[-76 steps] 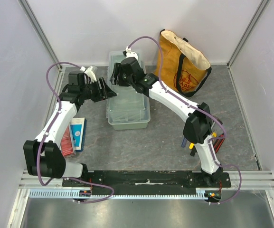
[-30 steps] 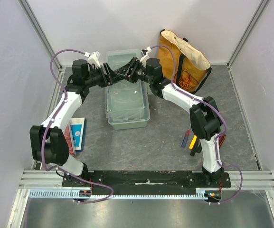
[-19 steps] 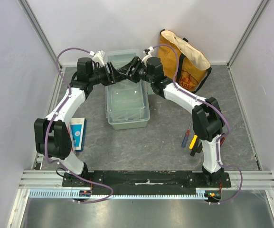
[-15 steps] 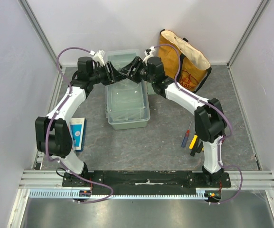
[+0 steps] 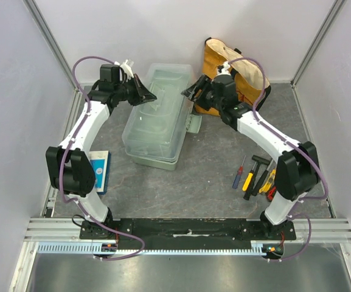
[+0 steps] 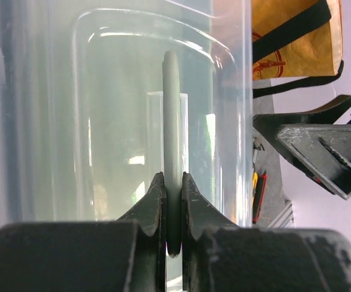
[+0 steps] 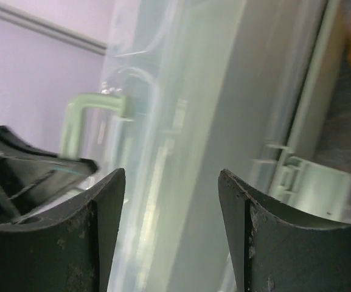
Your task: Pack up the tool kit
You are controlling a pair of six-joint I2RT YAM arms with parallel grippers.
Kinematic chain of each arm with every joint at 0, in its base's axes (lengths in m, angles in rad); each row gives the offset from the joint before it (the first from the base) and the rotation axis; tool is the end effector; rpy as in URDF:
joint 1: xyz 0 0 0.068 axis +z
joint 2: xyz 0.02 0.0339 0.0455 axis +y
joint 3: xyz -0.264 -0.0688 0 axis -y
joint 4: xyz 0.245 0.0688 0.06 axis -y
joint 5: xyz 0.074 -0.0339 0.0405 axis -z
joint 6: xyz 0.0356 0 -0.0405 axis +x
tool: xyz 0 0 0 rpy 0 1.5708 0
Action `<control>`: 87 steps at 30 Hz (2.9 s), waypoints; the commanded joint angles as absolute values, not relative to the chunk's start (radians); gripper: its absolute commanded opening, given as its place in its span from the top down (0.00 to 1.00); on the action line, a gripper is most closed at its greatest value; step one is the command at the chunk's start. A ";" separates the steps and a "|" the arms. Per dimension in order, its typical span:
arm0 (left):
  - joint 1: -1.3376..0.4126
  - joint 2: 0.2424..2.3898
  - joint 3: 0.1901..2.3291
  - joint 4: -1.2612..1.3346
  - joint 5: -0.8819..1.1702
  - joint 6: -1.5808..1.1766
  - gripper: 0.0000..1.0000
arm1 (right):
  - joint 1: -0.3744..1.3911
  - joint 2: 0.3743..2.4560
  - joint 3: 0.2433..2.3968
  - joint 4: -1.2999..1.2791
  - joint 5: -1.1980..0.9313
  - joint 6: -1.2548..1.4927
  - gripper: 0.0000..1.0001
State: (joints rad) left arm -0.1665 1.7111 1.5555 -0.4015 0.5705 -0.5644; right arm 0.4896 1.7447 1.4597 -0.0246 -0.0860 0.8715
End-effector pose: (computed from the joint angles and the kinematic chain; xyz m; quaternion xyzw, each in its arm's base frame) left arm 0.3878 -0.0847 0.3412 -0.0319 0.8494 -0.3962 0.3471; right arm 0.3709 0.2011 0.3289 0.1283 0.7971 0.3976 0.4360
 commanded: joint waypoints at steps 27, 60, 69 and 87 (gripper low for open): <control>-0.172 1.663 1.812 -0.466 0.396 -0.492 0.98 | 0.525 1.718 1.287 -0.262 -0.170 0.552 0.53; 0.239 1.629 1.436 -0.367 0.618 -0.403 0.97 | 0.462 1.678 1.177 -0.316 0.141 0.646 1.00; 0.242 1.735 1.410 -0.341 0.632 -0.391 0.89 | 0.460 1.675 1.172 -0.295 0.092 0.676 1.00; 0.245 1.781 1.269 -0.261 0.554 -0.350 0.39 | 0.462 1.677 1.149 -0.236 0.011 0.658 0.95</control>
